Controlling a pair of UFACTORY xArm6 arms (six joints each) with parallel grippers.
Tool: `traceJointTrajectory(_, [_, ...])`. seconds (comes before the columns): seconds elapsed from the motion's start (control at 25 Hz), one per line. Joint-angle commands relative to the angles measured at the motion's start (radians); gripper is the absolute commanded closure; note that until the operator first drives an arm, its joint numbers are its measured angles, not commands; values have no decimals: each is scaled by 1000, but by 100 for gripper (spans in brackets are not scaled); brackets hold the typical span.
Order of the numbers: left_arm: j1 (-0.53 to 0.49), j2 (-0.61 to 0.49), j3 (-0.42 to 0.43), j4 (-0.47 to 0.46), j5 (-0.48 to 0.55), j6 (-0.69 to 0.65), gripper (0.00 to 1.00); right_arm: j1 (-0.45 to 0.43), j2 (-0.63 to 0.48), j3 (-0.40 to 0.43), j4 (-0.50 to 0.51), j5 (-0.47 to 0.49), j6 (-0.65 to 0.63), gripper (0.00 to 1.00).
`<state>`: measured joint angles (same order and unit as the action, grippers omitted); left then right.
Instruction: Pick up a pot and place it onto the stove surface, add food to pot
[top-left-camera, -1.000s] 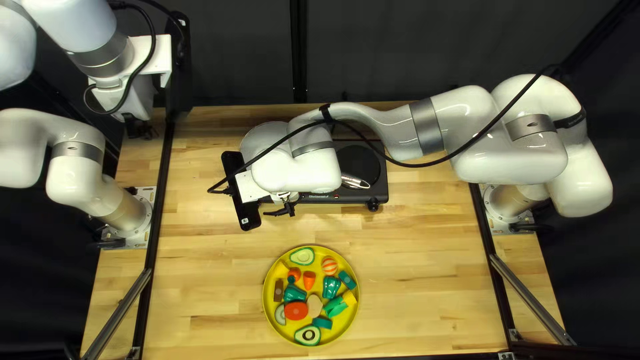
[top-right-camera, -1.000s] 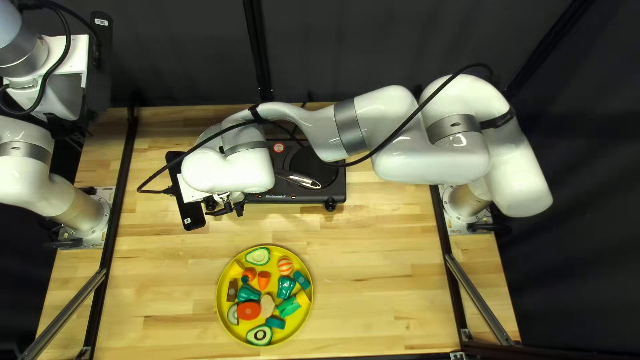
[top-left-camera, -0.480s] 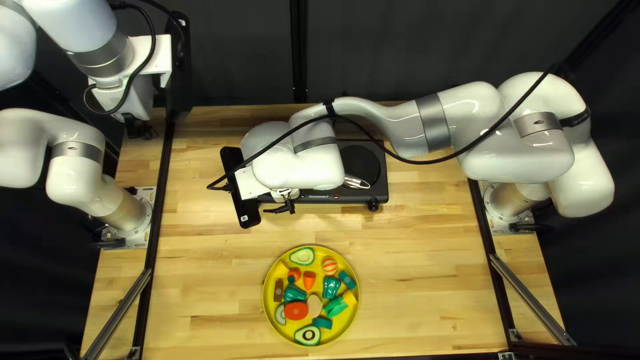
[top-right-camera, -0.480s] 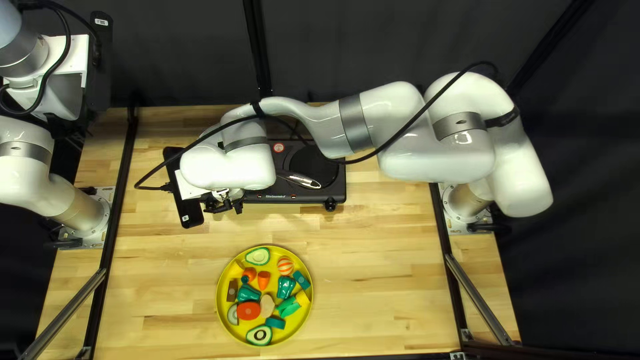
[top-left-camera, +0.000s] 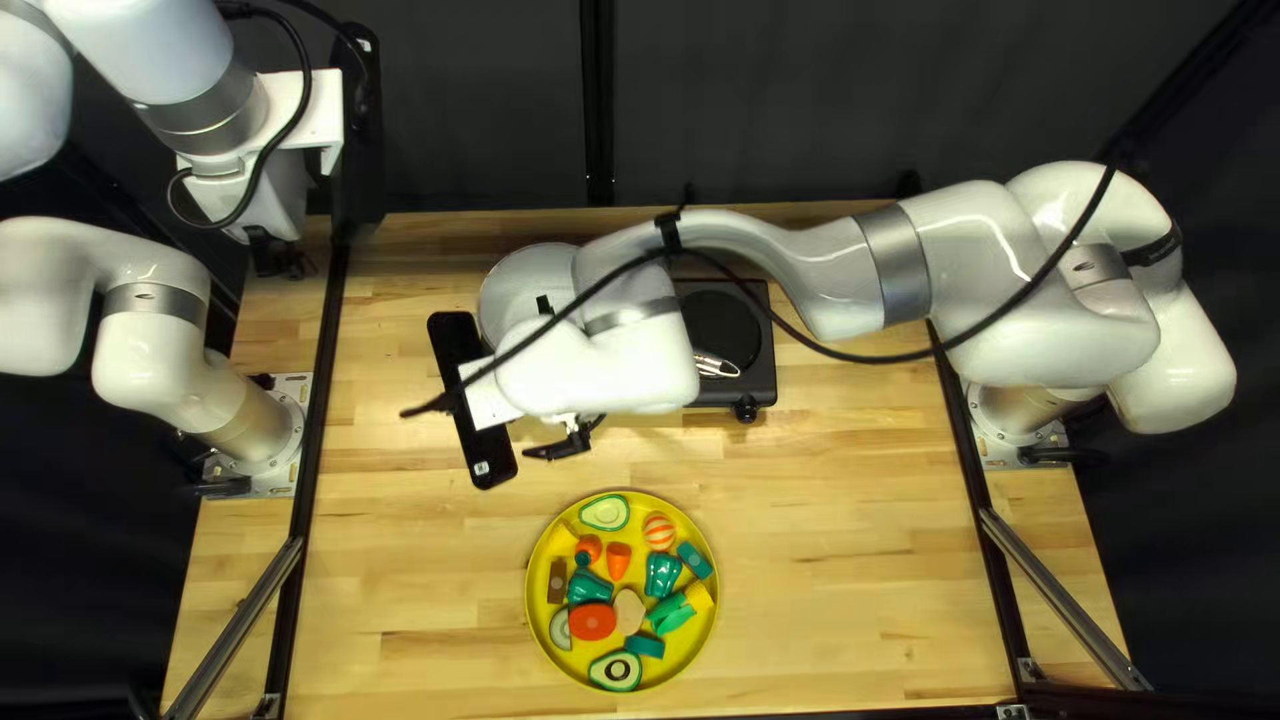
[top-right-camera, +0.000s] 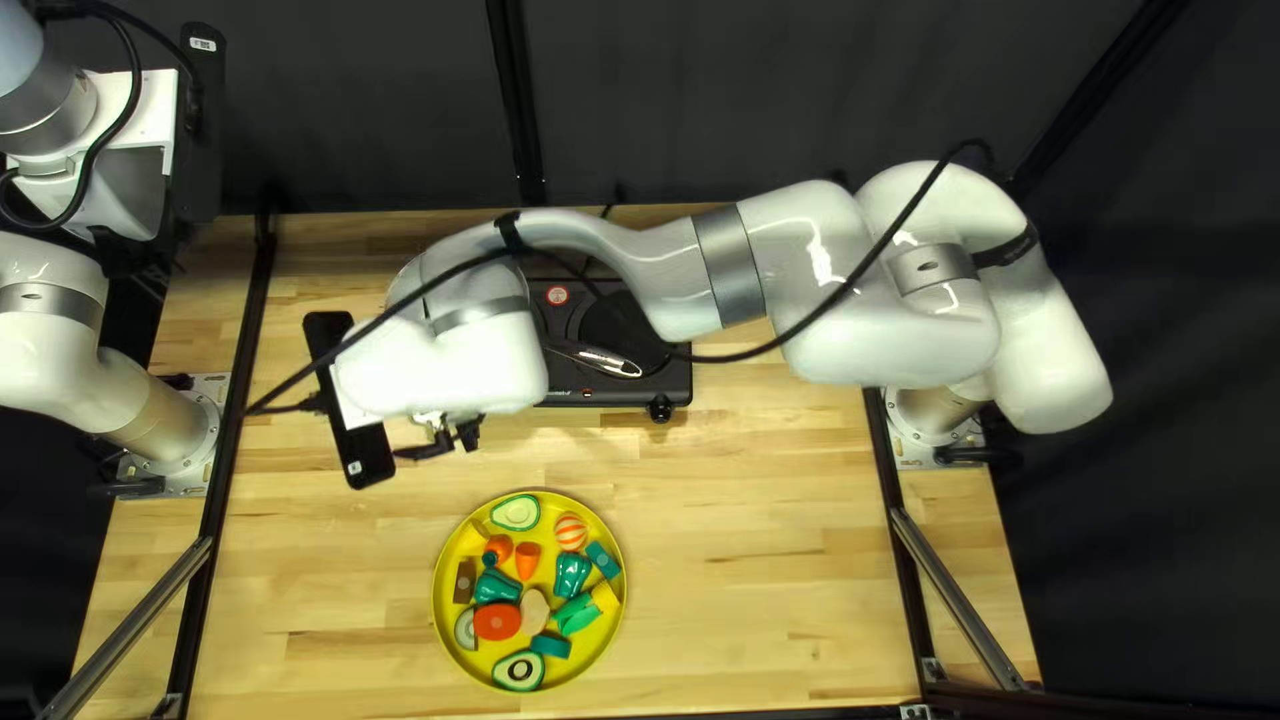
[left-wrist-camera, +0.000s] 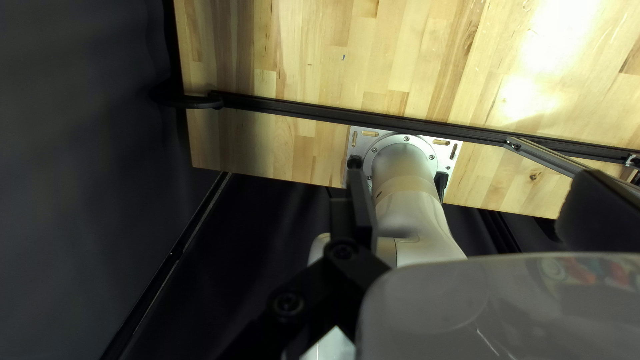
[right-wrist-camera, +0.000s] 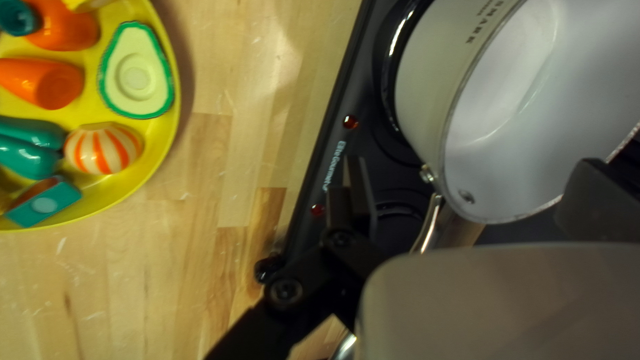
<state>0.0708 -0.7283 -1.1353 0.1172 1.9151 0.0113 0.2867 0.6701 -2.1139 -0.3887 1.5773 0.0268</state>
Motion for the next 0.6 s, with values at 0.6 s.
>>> traceJointTrajectory(0.6, [0,0,0,0,0,0,0,210,-100,258,109,-121,214,0])
